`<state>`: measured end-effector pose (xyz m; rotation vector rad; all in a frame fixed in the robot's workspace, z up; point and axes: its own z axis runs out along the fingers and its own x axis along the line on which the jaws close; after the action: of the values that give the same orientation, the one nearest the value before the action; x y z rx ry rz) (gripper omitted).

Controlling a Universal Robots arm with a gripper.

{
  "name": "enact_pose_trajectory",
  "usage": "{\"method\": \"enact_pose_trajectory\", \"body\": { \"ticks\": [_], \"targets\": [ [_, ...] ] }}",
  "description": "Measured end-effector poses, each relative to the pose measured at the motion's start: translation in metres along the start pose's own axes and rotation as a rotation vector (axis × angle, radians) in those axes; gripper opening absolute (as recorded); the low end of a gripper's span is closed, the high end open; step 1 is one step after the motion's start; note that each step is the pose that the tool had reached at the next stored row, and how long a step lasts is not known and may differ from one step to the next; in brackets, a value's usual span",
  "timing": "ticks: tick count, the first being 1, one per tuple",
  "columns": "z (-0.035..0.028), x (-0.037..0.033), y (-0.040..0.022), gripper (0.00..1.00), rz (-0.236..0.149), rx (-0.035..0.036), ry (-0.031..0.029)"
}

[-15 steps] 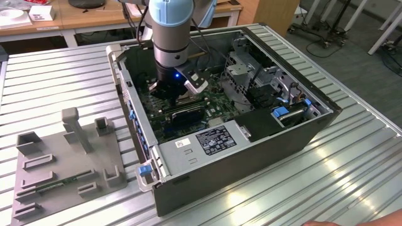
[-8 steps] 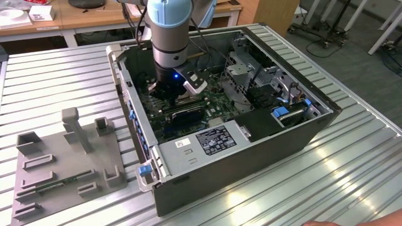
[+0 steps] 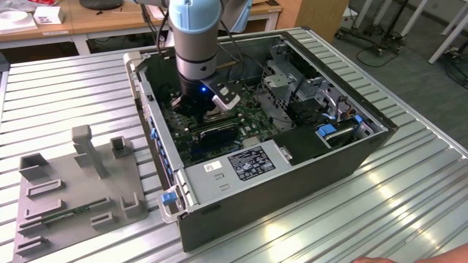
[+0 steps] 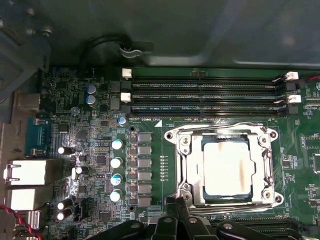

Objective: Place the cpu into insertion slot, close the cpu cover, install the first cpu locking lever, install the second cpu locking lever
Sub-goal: 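Install the second cpu locking lever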

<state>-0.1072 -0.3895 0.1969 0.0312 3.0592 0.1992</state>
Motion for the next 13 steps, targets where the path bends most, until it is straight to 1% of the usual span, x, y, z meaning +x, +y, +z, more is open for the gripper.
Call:
{"method": "enact_pose_trajectory", "body": {
  "ticks": [6, 13],
  "targets": [
    [0.0008, 0.0027, -0.0002, 0.11, 0.000, 0.0000, -0.0038],
    [0.0017, 0.0041, -0.0004, 0.11, -0.001, 0.0000, -0.0050]
  ]
}}
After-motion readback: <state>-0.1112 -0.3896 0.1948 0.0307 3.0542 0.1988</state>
